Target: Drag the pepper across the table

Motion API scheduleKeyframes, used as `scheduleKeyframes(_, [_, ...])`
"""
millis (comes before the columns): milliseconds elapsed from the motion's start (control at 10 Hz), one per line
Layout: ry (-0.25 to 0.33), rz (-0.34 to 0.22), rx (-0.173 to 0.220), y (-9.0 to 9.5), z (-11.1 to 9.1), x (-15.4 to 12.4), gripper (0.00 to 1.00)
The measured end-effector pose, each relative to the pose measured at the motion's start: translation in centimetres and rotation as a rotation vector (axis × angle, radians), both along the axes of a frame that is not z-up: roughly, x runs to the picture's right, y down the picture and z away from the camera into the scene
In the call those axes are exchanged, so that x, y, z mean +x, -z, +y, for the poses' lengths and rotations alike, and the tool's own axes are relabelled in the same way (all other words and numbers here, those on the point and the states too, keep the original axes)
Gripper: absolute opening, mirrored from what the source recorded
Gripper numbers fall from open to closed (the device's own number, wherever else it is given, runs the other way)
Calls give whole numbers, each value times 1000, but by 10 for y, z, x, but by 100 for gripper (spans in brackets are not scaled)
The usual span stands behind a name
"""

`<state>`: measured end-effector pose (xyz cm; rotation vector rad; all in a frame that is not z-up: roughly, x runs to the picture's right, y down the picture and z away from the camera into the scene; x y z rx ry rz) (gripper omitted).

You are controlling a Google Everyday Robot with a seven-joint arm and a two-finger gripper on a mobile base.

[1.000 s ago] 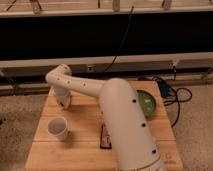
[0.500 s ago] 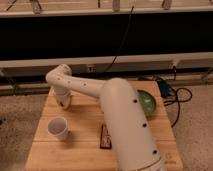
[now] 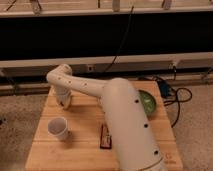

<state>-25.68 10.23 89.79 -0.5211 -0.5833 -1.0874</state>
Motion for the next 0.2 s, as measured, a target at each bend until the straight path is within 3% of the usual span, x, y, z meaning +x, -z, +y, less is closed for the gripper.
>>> scheduleKeyframes(200, [-9,1,-4,0,-1,2,0])
